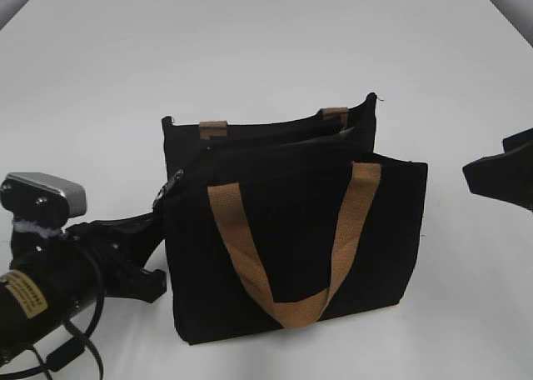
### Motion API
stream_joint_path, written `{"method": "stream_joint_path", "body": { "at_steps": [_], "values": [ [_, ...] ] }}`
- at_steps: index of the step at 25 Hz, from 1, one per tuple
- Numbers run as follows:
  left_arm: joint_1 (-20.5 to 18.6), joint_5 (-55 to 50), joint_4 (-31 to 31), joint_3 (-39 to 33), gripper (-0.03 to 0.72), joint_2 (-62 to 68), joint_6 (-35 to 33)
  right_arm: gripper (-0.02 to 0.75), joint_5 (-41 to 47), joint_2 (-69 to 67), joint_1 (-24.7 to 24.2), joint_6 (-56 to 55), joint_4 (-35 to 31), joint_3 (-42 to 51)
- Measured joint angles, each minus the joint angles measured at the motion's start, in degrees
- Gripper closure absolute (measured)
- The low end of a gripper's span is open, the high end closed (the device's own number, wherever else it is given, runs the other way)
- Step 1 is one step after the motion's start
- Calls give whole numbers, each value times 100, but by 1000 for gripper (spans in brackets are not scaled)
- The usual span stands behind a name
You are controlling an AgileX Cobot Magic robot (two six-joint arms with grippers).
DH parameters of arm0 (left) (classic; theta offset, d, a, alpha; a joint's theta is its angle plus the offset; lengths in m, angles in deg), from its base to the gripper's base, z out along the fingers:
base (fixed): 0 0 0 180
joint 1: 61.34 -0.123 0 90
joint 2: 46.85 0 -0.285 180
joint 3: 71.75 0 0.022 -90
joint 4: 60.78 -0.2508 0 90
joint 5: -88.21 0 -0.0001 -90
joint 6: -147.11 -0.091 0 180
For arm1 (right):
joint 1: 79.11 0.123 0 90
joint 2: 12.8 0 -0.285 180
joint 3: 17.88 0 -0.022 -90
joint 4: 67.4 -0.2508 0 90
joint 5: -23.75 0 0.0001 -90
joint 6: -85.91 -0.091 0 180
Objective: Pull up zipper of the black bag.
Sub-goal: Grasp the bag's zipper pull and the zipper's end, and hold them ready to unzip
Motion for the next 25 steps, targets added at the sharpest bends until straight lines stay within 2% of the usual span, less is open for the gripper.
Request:
{"method": "stream_joint_path", "body": {
  "at_steps": [5, 11, 16, 21, 25],
  "values": [
    [0, 0, 255, -441, 668, -616, -5, 332, -23, 0, 0, 1073, -910, 0],
    [0, -6, 212, -606, 669, -1329, -5, 332, 38, -382, 0, 2561, -2167, -285],
    [0, -6, 194, -606, 669, -1742, -5, 385, 382, -1055, 53, 3615, -2870, -967],
    [0, 2, 168, -606, 669, -2038, -5, 429, 538, -1847, 766, 4253, -2974, -1593],
    [0, -2, 46, -606, 669, -2103, -5, 433, 247, -2528, 1414, 4450, -2992, -2092]
  ]
}}
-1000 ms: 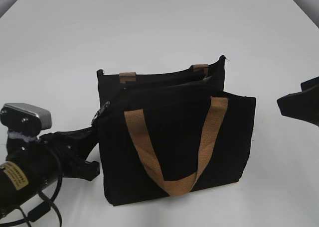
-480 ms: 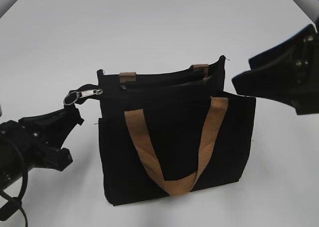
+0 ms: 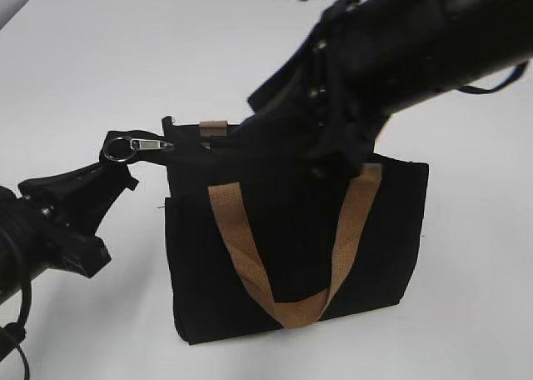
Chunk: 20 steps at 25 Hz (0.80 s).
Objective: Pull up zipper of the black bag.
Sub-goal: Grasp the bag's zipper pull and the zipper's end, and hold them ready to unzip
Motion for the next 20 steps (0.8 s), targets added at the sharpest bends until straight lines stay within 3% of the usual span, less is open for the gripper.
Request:
{"method": "stream_joint_path", "body": {
  "at_steps": [7, 20],
  "values": [
    [0, 4, -320, 0, 669, -25, 0, 433, -307, -1208, 659, 375, 0, -816],
    [0, 4, -332, 0, 670, -25, 0, 396, -1054, -2032, 1056, 949, 579, -1284]
  ]
}}
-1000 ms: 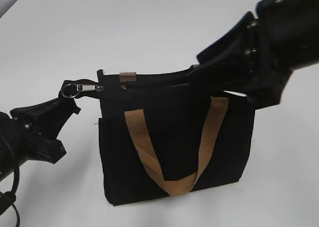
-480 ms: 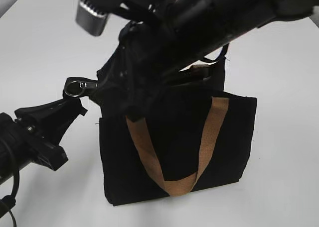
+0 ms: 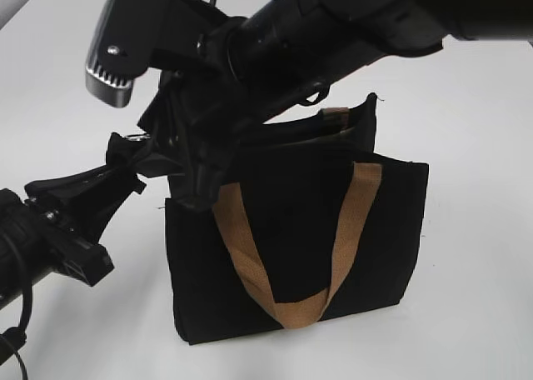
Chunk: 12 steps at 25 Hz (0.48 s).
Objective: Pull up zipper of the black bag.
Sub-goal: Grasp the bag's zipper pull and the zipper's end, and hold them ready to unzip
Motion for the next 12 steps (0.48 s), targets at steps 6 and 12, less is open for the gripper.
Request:
{"method": "stream_joint_path", "body": {
  "at_steps": [6, 12],
  "values": [
    [0, 0, 0, 0, 670, 0, 0, 442, -65, 0, 175, 62, 23, -15],
    [0, 0, 0, 0, 670, 0, 0, 559, -233, 18, 194, 69, 23, -28]
  ]
}}
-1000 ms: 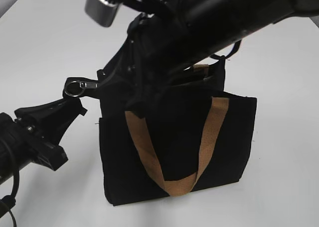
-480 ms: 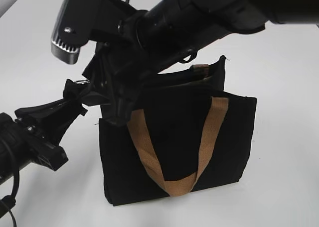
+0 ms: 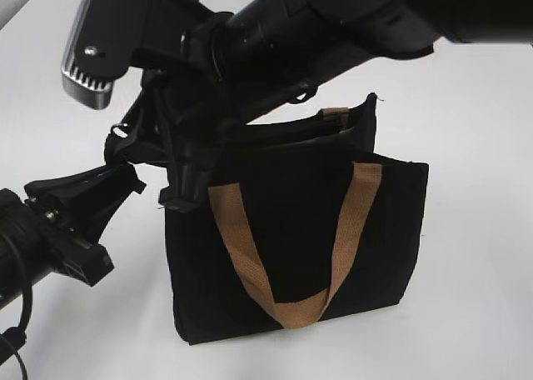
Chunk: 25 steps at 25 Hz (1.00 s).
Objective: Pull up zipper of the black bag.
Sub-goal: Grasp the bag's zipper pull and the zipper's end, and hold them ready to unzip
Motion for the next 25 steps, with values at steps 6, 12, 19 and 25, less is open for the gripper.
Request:
{"method": "stream_joint_path", "body": {
  "at_steps": [6, 12, 19, 25],
  "values": [
    [0, 0, 0, 0, 670, 0, 0, 613, -7, 99, 0, 6, 6, -13],
    [0, 0, 0, 0, 671, 0, 0, 617, 2, 130, 0, 6, -132, -13],
    [0, 0, 0, 0, 671, 0, 0, 617, 2, 130, 0, 0, -347, -13],
    [0, 0, 0, 0, 671, 0, 0, 624, -9, 130, 0, 0, -668, -13]
  ]
}}
